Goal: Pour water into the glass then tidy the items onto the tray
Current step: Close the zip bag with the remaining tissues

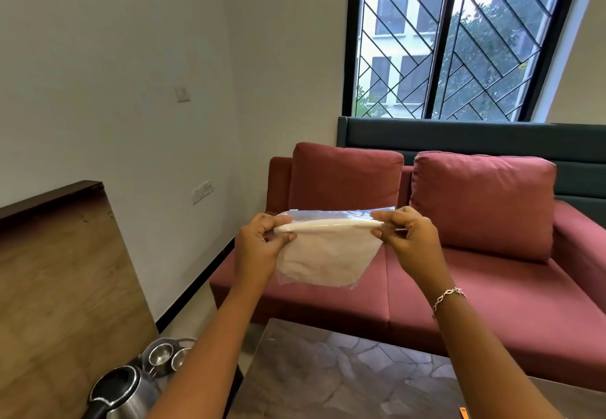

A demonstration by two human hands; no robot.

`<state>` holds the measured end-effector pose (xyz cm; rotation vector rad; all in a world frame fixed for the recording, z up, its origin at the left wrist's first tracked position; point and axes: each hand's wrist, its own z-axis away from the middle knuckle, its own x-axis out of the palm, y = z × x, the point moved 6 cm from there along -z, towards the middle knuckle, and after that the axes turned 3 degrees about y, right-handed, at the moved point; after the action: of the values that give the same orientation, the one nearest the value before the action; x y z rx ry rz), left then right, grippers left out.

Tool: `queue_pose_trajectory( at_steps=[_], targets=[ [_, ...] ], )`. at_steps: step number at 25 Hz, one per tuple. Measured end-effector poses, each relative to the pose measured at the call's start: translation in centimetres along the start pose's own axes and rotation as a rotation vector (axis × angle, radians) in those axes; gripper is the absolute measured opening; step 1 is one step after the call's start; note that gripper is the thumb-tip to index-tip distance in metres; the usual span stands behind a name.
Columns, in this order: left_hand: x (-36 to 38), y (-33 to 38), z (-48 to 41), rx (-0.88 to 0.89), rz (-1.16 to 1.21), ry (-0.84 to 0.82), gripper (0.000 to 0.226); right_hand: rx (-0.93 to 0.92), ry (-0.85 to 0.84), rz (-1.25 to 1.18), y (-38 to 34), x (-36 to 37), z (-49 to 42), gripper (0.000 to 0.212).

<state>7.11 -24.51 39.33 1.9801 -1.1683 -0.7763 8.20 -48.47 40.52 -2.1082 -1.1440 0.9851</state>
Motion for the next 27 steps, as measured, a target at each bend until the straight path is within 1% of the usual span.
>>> queue_pose_trajectory(
  at_steps=[1,3,4,5,7,9,11,13,14,16,18,20,21,22,23,26,27],
  targets=[
    [0.0,0.1,0.2,0.017,-0.008,0.011,0.029,0.018,-0.046,-0.053,0.3,0.3,0.0,0.044],
    [0.0,0.2,0.6,0.041,-0.014,0.043,0.029,0.070,-0.126,-0.258,0.6,1.1,0.4,0.063],
    [0.0,0.2,0.8,0.048,-0.011,0.058,0.029,0.088,-0.134,-0.348,0.8,1.5,0.6,0.066],
    [0.0,0.1,1.0,0.052,-0.006,0.067,0.030,0.099,-0.121,-0.412,1.1,1.7,0.7,0.064],
    [-0.1,0.0,1.4,0.060,-0.019,0.072,0.034,0.113,-0.065,-0.446,1.8,1.8,0.7,0.051],
    [-0.3,-0.1,1.7,0.100,-0.101,0.073,0.035,0.106,-0.008,-0.365,2.0,1.9,0.6,0.037],
    [-0.4,0.1,1.9,0.186,-0.218,0.082,0.029,0.067,0.009,-0.234,1.8,2.0,0.5,0.027],
    [-0.6,0.2,1.8,0.238,-0.334,0.100,0.015,0.020,-0.036,-0.096,1.3,2.3,0.5,0.026],
    [-0.8,0.0,1.7,0.231,-0.389,0.107,0.008,0.002,-0.081,-0.032,1.2,2.5,0.4,0.028],
    [-1.2,-0.6,1.3,0.184,-0.461,0.099,0.008,-0.019,-0.162,0.084,0.9,2.9,0.5,0.026],
    [-1.5,-1.4,0.9,0.170,-0.470,0.046,0.010,-0.040,-0.176,0.136,0.5,3.5,0.7,0.016],
    [-1.9,-2.2,0.6,0.155,-0.394,-0.035,0.007,-0.068,-0.170,0.138,0.2,4.4,0.7,0.011],
    [-2.3,-2.8,0.6,0.122,-0.337,-0.074,0.006,-0.076,-0.192,0.132,0.3,5.1,0.8,0.011],
    [-2.8,-3.7,0.6,0.080,-0.293,-0.109,0.006,-0.069,-0.237,0.091,0.5,6.0,0.9,0.013],
    [-3.4,-4.6,0.6,0.032,-0.263,-0.136,0.008,-0.027,-0.295,-0.004,0.8,7.0,1.3,0.021],
    [-5.5,-7.5,0.3,-0.100,-0.189,-0.202,0.012,0.208,-0.477,-0.400,2.5,10.5,2.9,0.065],
    [-6.4,-8.5,0.1,-0.122,-0.169,-0.219,0.014,0.275,-0.527,-0.449,3.2,12.1,3.3,0.073]
  ],
)
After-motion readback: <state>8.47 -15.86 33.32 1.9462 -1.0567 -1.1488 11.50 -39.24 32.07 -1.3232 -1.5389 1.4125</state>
